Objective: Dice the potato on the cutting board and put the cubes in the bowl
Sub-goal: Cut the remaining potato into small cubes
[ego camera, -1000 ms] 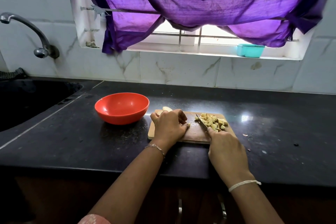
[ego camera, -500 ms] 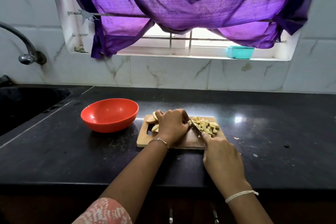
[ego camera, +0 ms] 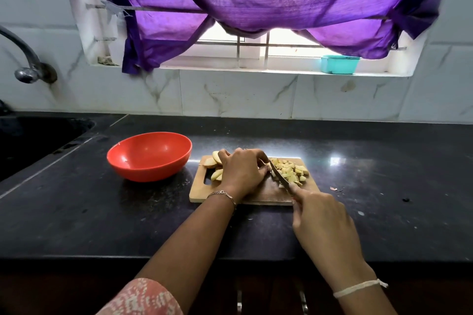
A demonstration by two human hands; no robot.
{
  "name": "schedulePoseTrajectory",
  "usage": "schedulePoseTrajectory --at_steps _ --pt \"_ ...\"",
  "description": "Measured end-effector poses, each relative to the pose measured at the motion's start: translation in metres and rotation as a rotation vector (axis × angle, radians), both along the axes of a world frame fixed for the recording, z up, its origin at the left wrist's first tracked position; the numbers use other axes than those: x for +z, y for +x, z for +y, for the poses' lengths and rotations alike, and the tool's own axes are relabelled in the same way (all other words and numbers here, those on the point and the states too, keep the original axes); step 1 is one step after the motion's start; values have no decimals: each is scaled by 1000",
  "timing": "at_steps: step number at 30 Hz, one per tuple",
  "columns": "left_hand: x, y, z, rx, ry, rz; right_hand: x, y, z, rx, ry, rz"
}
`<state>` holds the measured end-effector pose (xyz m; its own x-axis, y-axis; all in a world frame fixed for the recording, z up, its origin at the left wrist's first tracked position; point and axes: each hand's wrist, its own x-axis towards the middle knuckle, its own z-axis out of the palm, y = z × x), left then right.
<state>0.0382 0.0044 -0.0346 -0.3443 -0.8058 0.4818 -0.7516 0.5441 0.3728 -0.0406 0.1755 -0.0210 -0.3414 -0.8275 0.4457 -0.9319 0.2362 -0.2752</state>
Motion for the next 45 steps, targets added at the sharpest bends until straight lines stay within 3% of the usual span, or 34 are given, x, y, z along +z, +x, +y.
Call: schedulePoseTrajectory --at_steps 9,16,25,39,45 --pt "1 -1 2 -72 35 25 2 -12 -2 -14 5 -26" --pt "4 4 6 -43 -35 52 -6 -24 -12 27 -104 -186" --pt "4 7 14 -195 -328 -50 -9 -21 -7 -79 -93 244" --pt "2 -6 10 -223 -330 -206 12 -33 17 -89 5 235" --pt "2 -4 9 -162 -262 -161 12 -35 19 -120 41 195"
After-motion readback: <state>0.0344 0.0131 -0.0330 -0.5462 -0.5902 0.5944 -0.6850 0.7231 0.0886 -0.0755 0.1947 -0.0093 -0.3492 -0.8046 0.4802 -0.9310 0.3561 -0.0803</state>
